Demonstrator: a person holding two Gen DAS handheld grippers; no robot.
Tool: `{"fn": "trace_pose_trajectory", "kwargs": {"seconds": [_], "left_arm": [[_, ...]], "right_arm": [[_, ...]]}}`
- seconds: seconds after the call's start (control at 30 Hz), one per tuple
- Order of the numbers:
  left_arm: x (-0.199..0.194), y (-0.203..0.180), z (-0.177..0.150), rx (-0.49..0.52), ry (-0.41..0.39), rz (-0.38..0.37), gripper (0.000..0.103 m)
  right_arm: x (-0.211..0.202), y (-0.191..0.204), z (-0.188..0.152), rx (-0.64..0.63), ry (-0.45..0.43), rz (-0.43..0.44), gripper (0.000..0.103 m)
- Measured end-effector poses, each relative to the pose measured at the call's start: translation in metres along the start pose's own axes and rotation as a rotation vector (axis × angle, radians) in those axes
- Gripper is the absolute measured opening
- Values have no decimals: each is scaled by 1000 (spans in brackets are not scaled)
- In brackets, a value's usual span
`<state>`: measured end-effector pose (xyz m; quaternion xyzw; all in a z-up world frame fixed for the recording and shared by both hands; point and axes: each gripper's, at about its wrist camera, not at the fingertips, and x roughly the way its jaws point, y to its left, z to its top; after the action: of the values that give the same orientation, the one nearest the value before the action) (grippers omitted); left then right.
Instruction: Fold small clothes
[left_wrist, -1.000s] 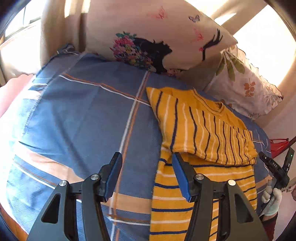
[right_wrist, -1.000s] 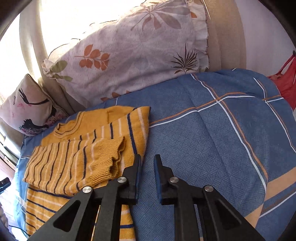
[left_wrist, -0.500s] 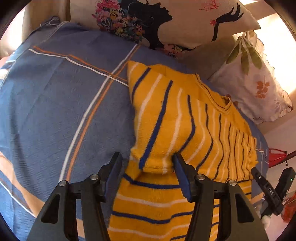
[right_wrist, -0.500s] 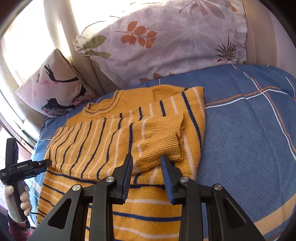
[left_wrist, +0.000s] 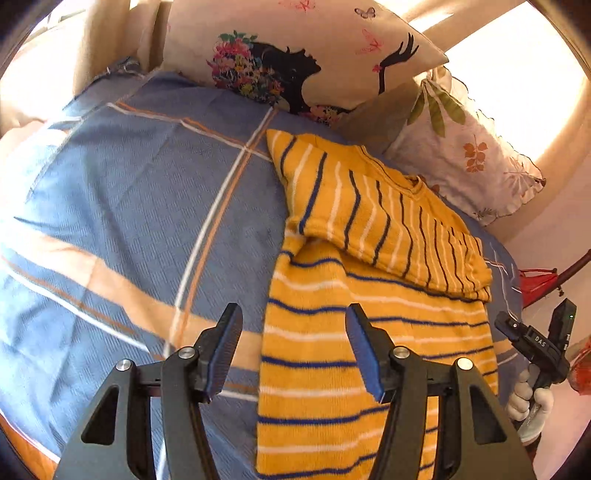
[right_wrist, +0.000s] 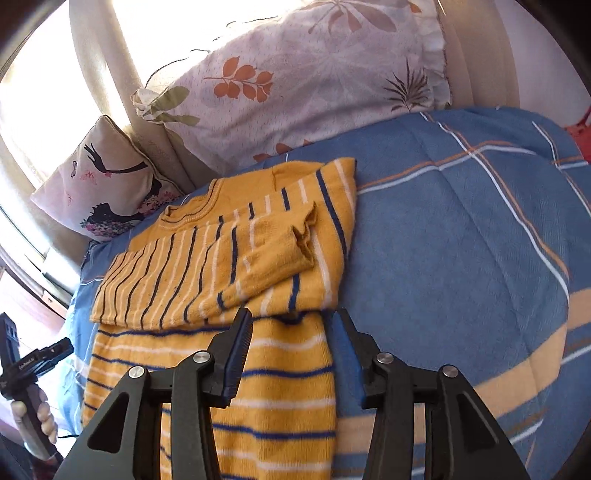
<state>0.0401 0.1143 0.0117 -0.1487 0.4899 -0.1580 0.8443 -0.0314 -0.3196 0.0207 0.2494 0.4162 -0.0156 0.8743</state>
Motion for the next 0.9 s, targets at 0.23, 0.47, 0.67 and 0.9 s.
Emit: {"fn": "trace_pose_trajectory", "kwargs": {"seconds": [0.23, 0.47, 0.67, 0.9], "left_arm": [[5, -8, -53, -16, 51, -154, 57], [-22, -8, -108, -7, 1, -253, 57], [-45, 4, -149, -57, -34, -302, 57], [-35, 7, -185, 2, 21, -213, 57]], "right_arm": [[-14, -19, -58, 107, 99, 197, 50], [-35, -10, -120, 101, 129, 448, 50], [-48, -13, -162, 123, 175, 577, 54], [-50, -15, -195, 123, 197, 576, 54]]}}
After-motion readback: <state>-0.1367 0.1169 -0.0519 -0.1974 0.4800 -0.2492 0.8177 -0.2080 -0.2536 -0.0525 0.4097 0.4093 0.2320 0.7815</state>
